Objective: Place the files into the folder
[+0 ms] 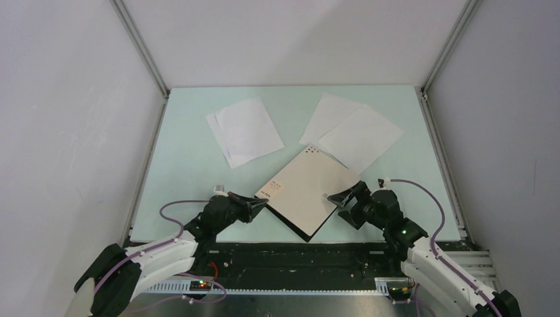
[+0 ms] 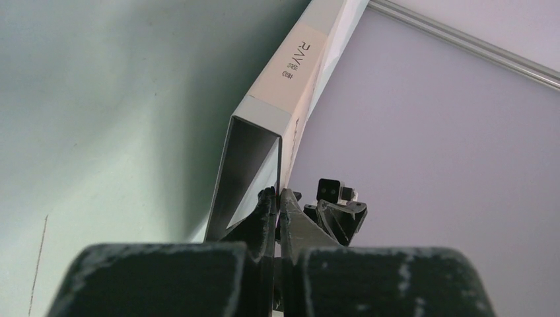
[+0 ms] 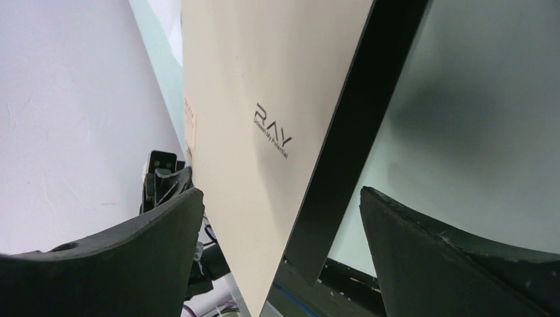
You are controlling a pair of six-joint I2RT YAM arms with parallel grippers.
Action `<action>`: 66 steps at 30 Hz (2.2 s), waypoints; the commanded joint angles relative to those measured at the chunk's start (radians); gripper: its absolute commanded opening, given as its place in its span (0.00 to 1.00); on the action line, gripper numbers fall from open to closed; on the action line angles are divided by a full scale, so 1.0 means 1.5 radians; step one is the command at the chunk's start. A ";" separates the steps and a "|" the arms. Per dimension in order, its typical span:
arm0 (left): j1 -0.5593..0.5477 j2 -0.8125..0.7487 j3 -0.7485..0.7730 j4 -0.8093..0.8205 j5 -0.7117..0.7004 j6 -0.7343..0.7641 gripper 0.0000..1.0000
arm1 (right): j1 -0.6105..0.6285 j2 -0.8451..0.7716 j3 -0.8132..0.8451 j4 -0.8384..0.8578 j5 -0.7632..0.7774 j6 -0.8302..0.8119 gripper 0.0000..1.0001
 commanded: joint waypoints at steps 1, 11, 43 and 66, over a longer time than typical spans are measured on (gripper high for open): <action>0.003 -0.012 -0.028 0.013 0.014 -0.015 0.00 | -0.012 0.060 0.006 0.092 -0.026 0.016 0.92; 0.004 -0.023 -0.031 0.003 0.023 -0.011 0.00 | -0.044 0.165 -0.022 0.289 -0.035 0.033 0.87; 0.008 0.017 0.518 -0.733 -0.061 0.661 0.80 | -0.045 0.221 0.386 -0.274 -0.040 -0.293 0.00; 0.206 0.236 0.817 -0.752 0.072 0.795 0.97 | 0.233 0.480 0.609 0.044 0.078 -0.271 0.94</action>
